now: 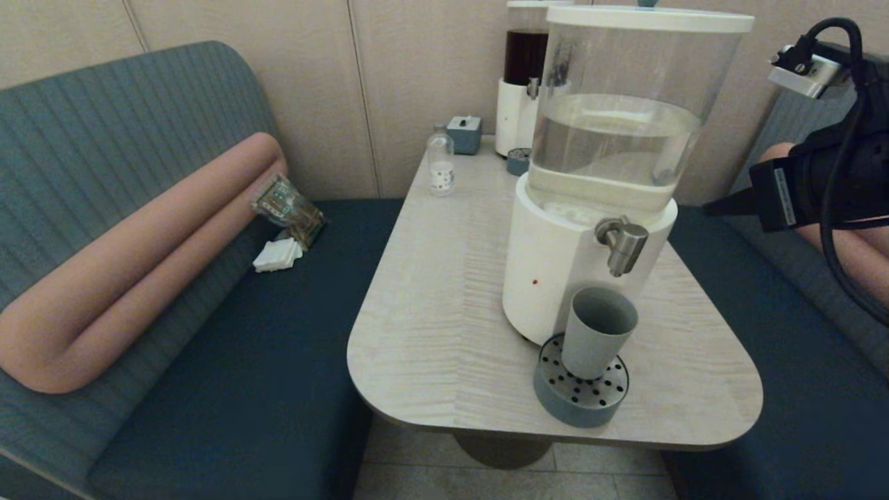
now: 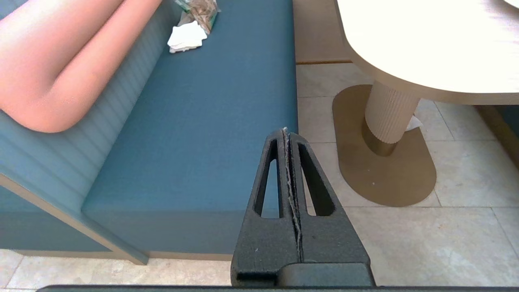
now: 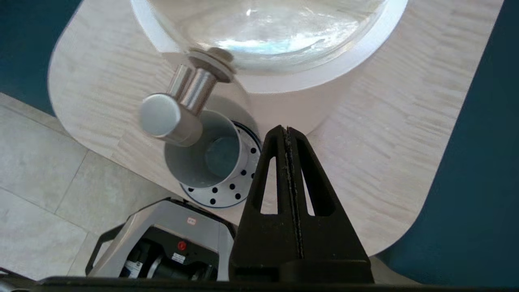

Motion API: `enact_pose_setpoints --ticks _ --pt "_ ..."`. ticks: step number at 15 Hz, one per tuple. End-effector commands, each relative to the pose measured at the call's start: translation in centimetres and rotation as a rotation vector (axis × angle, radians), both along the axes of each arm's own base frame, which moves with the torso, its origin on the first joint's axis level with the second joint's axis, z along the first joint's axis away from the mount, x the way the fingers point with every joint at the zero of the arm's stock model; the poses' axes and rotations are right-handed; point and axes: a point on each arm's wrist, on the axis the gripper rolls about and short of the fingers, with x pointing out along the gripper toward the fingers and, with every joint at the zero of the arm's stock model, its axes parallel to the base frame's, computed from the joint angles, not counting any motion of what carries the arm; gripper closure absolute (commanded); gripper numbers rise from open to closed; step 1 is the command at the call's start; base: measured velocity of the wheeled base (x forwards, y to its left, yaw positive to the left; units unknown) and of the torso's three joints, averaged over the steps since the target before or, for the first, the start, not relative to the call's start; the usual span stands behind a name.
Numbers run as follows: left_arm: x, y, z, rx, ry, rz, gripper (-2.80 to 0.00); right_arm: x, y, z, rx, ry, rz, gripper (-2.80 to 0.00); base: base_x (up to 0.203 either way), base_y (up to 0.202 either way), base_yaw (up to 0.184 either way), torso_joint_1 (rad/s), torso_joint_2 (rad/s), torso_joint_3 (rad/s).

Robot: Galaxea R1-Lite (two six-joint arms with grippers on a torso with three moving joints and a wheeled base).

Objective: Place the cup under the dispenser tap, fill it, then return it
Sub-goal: Turn on the faucet

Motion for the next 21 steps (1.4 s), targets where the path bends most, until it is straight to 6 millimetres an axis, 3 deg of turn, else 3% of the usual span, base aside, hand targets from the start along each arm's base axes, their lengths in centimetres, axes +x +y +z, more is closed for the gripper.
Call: enact_pose_setpoints --ticks 1,12,21 --pt "0.0 0.0 0.0 0.0 0.002 -0.001 0.0 0.6 0.4 -0.6 -0.007 0.025 0.01 0.0 0.0 0.0 0.0 0.0 0.0 0.0" --pt "0.0 0.0 0.0 0.0 0.002 -0.001 0.0 3.3 3.5 -2.2 -0.01 0.029 0.083 0.0 0.0 0.0 0.0 0.0 0.0 0.0" --pt "0.0 0.0 0.0 0.0 0.002 -0.001 0.0 4.3 4.4 -2.5 -0.005 0.025 0.103 0.0 0.0 0.0 0.0 0.0 0.0 0.0"
